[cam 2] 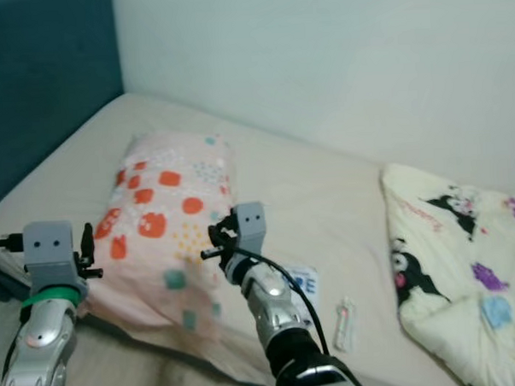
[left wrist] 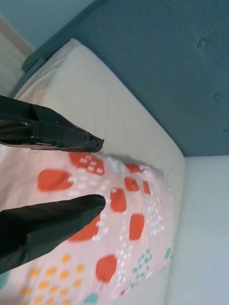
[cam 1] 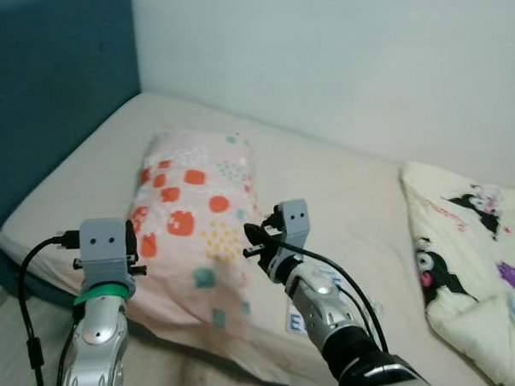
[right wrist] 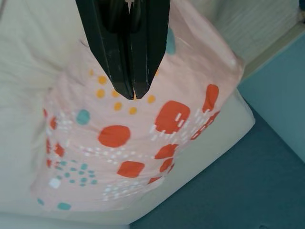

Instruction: Clean up the room

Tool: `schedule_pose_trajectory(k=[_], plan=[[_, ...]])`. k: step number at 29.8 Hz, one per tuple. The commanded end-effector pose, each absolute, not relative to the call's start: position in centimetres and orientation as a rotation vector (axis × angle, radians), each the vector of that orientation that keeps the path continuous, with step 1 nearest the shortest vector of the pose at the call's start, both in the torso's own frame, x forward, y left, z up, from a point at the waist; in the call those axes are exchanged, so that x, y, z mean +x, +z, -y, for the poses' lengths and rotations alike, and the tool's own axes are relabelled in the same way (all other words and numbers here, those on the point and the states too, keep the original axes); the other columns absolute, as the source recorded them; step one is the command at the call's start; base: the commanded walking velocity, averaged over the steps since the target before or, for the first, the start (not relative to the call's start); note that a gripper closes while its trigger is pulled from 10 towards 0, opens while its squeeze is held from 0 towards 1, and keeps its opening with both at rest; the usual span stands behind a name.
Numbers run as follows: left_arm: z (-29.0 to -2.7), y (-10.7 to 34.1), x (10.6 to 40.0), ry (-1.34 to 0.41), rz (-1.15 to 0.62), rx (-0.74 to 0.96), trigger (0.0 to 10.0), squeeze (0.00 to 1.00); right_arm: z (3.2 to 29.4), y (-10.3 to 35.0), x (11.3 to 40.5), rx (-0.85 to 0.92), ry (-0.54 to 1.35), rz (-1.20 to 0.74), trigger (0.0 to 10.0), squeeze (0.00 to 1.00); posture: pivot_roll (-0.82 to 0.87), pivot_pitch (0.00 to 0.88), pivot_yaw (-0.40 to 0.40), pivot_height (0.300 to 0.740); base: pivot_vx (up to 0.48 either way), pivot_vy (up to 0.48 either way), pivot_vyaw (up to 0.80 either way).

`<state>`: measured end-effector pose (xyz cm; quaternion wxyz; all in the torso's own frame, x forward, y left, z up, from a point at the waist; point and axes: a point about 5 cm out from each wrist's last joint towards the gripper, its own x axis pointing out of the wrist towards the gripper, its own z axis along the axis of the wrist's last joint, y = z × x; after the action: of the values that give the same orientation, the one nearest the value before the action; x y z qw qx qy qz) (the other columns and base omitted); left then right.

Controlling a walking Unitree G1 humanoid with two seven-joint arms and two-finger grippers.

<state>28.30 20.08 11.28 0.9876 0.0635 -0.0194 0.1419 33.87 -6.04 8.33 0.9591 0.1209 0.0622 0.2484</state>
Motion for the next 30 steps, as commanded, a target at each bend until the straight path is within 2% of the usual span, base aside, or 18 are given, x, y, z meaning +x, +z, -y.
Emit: schedule_pose_trajectory(k=[1,19,30], plan=[[-20.09,11.3,28.23,0.297,0.034,0.096,10.0,0.0,6.18,7.97,33.74,0.259,0.496,-0.144,10.0,0.0,0.13,0.0,-0.115,0.74,0.0,0.48,0.0],[-20.26,11.25,28.03,0.282,0.019,0.08,10.0,0.0,6.18,8.0,33.73,0.266,0.503,-0.144,10.0,0.0,0.13,0.0,-0.123,0.74,0.0,0.48,0.0],[-20.37,11.06,27.99,0.277,-0.004,0.121,10.0,0.0,6.07,7.96,33.69,0.269,0.509,-0.149,10.0,0.0,0.13,0.0,-0.126,0.74,0.0,0.0,0.0]])
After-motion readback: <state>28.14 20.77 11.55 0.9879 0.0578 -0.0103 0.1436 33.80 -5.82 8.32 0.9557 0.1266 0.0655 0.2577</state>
